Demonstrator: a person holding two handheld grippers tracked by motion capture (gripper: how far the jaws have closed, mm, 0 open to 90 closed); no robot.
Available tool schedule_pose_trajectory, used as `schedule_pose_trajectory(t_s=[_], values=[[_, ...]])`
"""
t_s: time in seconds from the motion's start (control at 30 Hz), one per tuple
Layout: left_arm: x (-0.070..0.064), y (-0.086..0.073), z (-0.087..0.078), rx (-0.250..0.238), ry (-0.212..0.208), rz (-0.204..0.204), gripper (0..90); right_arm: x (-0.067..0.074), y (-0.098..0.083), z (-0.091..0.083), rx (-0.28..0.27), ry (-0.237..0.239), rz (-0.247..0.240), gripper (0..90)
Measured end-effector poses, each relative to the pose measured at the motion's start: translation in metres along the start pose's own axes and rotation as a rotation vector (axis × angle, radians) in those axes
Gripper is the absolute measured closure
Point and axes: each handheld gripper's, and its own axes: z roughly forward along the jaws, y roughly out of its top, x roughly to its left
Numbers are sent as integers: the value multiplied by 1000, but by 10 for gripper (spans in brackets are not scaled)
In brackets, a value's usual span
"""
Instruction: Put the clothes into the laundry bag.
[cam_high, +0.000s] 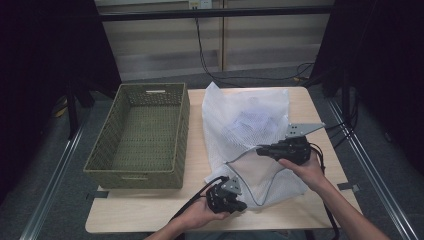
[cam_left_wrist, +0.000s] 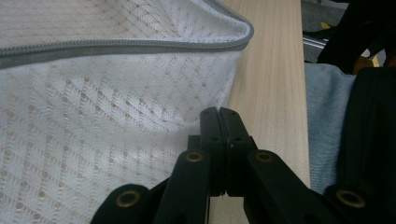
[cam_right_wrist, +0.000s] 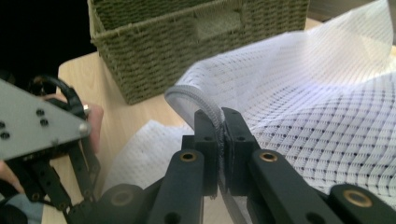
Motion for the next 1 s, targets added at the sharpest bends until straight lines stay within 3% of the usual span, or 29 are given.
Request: schedule_pose_trajectory(t_s=[0.03, 0.13, 0.5, 0.7, 0.73, 0.77, 0.8, 0.83, 0.87, 1.0], values=[[-1, -1, 2, -36, -6, -9, 895, 1, -2, 0, 6, 2, 1, 866], [0, 0, 0, 0, -2, 0, 895, 2, -8, -1, 24, 3, 0, 865], [0, 0, 0, 5, 0, 0, 895, 5, -28, 10, 83, 27, 16, 860], [0, -1, 3, -49, -12, -29, 895, 5, -40, 15, 116, 41, 27, 859], [1, 0, 0, -6, -5, -16, 896, 4, -42, 16, 119, 40, 27, 858], [1, -1, 3, -41, -20, -28, 896, 3, -44, 17, 121, 46, 33, 858], [2, -1, 3, -43, -23, -30, 896, 3, -46, 18, 130, 47, 39, 858], [3, 0, 1, -3, -19, -24, 896, 3, -48, 19, 140, 48, 39, 857], [4, -1, 3, -38, -35, -38, 897, 2, -50, 20, 144, 51, 40, 857], [5, 1, 1, -6, -27, -30, 897, -2, -55, 25, 168, 47, 56, 857]])
